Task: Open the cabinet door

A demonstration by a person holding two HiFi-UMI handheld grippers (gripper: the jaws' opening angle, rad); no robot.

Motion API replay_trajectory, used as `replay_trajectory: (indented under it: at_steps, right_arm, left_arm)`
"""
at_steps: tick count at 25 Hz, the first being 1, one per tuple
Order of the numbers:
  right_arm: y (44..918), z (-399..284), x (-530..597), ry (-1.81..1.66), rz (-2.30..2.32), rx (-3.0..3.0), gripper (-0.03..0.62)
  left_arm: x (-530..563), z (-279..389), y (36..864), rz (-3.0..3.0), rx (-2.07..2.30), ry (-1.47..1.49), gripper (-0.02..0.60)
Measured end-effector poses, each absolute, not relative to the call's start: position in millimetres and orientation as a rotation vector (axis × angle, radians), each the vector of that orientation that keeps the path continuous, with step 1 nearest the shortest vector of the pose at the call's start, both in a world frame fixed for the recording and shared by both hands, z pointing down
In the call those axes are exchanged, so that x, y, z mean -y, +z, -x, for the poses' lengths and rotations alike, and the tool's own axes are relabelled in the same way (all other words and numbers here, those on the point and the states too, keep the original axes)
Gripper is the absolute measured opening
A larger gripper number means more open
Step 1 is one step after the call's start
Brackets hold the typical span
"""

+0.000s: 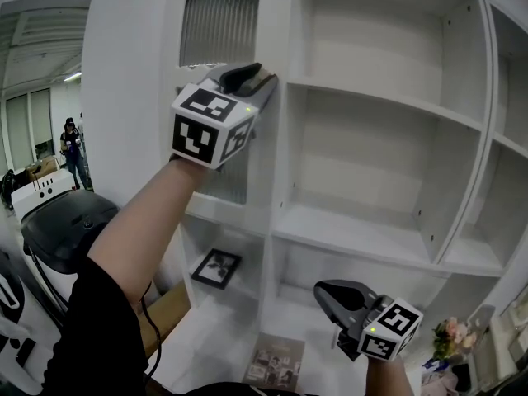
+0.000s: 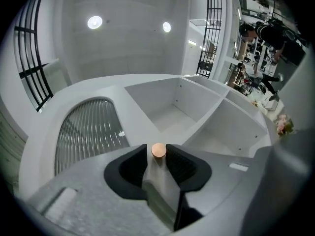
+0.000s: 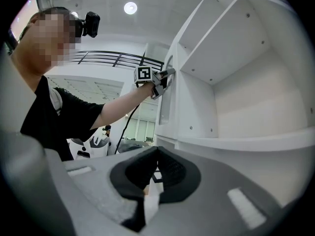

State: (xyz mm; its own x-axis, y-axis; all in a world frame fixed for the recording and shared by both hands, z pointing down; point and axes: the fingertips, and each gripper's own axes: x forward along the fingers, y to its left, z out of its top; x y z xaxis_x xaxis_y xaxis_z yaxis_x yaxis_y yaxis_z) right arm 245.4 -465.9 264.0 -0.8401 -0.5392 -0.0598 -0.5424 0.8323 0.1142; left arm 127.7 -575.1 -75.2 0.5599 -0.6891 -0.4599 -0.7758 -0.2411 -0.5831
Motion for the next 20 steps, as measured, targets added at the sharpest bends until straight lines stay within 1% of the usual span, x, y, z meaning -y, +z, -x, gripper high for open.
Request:
replay_trajectory:
  at_steps: [2, 8, 20]
  right_arm:
    - [265.0, -246.6, 468.0, 0.193, 0.887, -2.979, 0.002]
    - [265.1, -244.8, 471.2, 0.173, 0.912, -2.984, 0.002]
    - [251.2, -217.8, 466.8, 0.175, 1.013, -2.974, 0.002]
  left_arm:
    - [574.0, -129.3, -75.1, 1.966, -1.164, 0.133, 0.092]
    - [574.0, -129.4, -73.9, 1.975, -1.119, 0.139, 0.089]
    - [572.6, -123.3, -72.8, 2.014, -1.023, 0.142, 0.086]
